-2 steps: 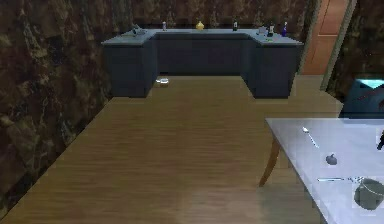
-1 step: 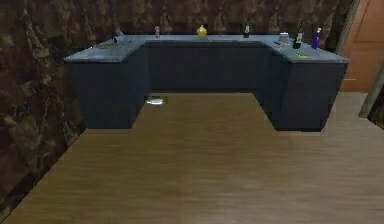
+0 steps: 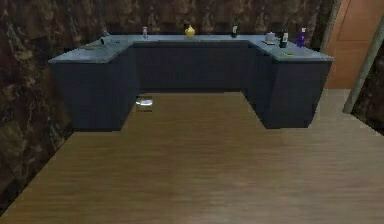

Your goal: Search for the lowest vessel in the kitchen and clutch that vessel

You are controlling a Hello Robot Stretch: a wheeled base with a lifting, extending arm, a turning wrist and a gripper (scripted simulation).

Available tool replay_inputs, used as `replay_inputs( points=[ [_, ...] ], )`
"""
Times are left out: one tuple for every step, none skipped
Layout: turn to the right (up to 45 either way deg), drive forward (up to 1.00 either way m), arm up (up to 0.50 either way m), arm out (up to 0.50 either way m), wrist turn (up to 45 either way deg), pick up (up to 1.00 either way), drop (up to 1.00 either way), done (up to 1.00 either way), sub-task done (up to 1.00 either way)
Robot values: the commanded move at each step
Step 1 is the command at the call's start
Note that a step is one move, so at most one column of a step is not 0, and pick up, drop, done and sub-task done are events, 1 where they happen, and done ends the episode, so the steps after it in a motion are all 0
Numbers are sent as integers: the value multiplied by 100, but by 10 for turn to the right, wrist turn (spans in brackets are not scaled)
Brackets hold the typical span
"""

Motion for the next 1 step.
replay_inputs(
  points=[
    [0, 65, 0, 0, 0, 0, 0, 0, 0]
  ],
)
